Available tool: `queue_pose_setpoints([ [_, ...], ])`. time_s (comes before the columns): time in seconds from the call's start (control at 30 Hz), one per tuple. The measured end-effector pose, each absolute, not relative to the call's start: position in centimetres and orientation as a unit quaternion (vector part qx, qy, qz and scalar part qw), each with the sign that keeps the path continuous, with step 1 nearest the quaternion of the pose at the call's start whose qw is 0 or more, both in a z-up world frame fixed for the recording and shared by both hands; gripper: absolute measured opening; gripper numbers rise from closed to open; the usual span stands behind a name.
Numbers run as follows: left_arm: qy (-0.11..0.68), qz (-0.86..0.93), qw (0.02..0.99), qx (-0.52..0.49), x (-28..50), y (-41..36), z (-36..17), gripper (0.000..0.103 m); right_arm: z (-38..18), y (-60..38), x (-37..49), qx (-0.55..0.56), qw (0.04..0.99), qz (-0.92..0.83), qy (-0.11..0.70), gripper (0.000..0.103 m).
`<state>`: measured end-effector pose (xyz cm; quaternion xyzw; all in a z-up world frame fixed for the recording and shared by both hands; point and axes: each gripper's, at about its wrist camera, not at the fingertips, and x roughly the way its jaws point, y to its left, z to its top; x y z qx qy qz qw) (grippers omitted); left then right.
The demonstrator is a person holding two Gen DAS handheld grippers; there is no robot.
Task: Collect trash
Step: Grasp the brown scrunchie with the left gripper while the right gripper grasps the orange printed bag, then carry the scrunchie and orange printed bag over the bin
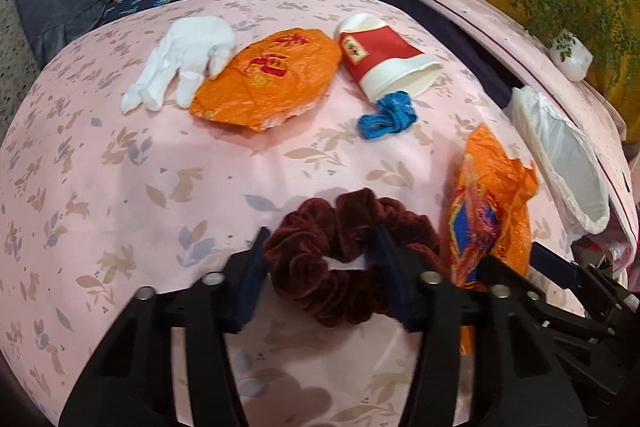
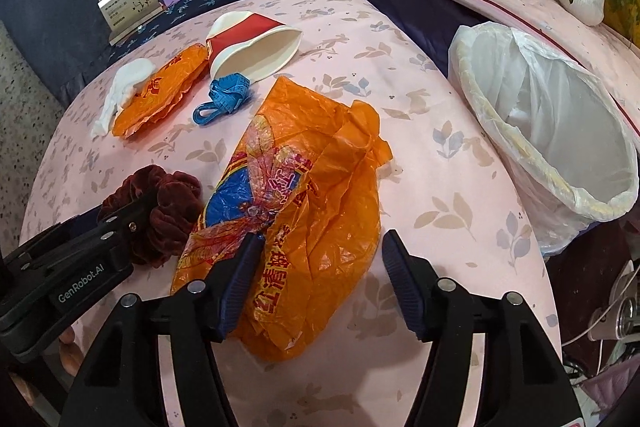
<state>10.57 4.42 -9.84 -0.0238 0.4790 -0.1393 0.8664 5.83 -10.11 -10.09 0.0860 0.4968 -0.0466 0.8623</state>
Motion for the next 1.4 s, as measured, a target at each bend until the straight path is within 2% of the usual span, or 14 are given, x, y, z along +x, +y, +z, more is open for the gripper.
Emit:
queue_pose_setpoints([
  [0.03, 0.48, -0.143, 0.865, -0.024, 10.6, 4.2, -9.8, 0.033, -10.0, -10.0, 5.9, 0.084, 0.863, -0.044, 0.497, 0.04],
  [0.1, 0.482, -0.15, 0.863, -0.025, 10.6, 3.9, -9.7, 0.022, -9.9, -9.9, 5.9, 0.086, 0.863, -0.035, 0.497, 0.03],
  [0.13, 0.484, -0.156, 0.86, -0.028, 10.5, 3.8, -9.7, 0.021, -9.8, -9.8, 5.9, 0.084, 0.864, -0.035, 0.495, 0.025],
  [0.23, 0.484, -0.166, 0.859, -0.03, 10.4, 3.4, -9.3, 0.017, -9.2, -9.7, 5.7, 0.08, 0.869, -0.03, 0.488, 0.021],
  [0.7, 0.449, -0.211, 0.868, -0.033, 10.8, -1.1, -5.0, 0.016, -4.0, -14.8, 5.4, 0.102, 0.897, -0.074, 0.423, 0.02],
  [1.13, 0.411, -0.279, 0.868, -0.003, 12.1, -10.4, -1.1, 0.017, -1.1, -24.3, 4.7, 0.128, 0.902, -0.163, 0.378, 0.02],
  [1.4, 0.405, -0.319, 0.856, 0.018, 12.5, -16.1, -0.5, 0.017, -1.1, -29.3, 4.5, 0.142, 0.895, -0.208, 0.368, 0.021],
])
